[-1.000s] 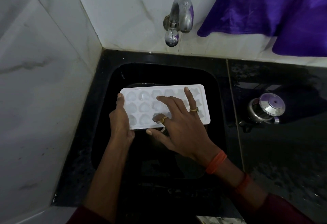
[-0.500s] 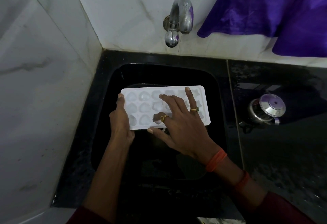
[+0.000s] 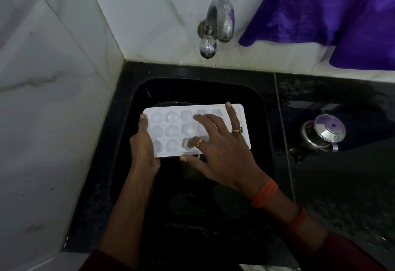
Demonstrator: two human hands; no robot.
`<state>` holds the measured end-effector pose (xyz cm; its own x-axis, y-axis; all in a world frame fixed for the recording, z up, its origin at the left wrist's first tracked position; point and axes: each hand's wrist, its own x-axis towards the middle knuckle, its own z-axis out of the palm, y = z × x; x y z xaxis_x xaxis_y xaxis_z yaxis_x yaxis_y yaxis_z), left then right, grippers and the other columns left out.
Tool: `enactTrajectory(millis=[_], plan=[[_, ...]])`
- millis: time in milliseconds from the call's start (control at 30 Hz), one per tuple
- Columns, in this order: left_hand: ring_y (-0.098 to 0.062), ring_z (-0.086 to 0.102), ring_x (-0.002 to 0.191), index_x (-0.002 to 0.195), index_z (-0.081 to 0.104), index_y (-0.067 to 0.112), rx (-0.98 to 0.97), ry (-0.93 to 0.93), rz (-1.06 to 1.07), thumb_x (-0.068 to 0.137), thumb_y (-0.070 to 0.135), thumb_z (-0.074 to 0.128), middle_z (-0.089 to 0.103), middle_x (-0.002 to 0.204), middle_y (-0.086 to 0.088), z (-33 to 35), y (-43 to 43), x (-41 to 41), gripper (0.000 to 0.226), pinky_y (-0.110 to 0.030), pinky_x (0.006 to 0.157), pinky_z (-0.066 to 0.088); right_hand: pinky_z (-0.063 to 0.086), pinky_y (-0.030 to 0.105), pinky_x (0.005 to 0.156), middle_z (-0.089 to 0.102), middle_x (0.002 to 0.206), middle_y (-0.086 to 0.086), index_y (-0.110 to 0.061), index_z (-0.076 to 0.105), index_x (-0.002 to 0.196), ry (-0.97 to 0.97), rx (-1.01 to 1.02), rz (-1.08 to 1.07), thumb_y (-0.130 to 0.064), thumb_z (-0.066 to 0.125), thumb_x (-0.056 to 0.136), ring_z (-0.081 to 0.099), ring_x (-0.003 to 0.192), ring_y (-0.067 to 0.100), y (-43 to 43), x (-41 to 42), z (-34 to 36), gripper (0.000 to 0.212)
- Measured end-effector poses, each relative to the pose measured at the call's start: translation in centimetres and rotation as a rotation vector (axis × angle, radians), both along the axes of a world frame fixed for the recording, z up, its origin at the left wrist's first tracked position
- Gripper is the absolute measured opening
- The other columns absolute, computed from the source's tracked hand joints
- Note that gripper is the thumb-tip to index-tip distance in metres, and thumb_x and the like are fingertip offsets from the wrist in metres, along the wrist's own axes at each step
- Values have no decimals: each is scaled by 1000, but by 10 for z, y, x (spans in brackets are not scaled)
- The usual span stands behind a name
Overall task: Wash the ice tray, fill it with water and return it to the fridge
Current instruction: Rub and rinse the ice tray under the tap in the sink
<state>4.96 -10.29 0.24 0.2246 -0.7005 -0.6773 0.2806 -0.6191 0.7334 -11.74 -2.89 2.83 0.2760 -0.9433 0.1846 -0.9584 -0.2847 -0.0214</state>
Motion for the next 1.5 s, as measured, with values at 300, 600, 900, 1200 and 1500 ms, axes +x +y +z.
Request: enactTrajectory(millis=[300,600,900,1200,1500], plan=[[-24,71,80,101,65,19,-14,-10,6,98,56,49,72,94,-4,7,2,-3,40,-31,56,56,2,60,125,57,144,7,-28,75,112,-52,-32,-54,-69,39,97,53,133,22,-4,-2,2,58],[-20,69,73,97,63,19,-15,-31,-3,98,55,48,69,86,-1,15,4,-9,39,-23,42,52,10,63,123,55,145,11,-24,74,117,-40,5,-68,-70,39,97,51,135,27,-10,0,-9,61],[-20,70,71,100,65,18,-16,-31,-7,100,52,48,71,87,-3,16,7,-13,38,-22,41,51,6,62,124,58,144,7,-24,78,108,-46,-55,-64,-68,40,97,51,136,24,-15,-1,-5,59],[-20,70,71,109,64,15,3,-41,-13,99,54,47,71,86,-3,14,7,-14,43,-22,41,51,10,63,123,63,137,6,-21,80,99,-76,-122,-59,-66,45,97,56,130,23,-14,-3,-7,57],[-21,71,72,105,65,17,-2,-12,-16,99,54,48,73,89,-4,12,7,-15,41,-25,44,54,6,62,124,60,140,7,-22,78,108,-64,-44,-109,-69,41,97,54,132,25,-10,1,-11,60]])
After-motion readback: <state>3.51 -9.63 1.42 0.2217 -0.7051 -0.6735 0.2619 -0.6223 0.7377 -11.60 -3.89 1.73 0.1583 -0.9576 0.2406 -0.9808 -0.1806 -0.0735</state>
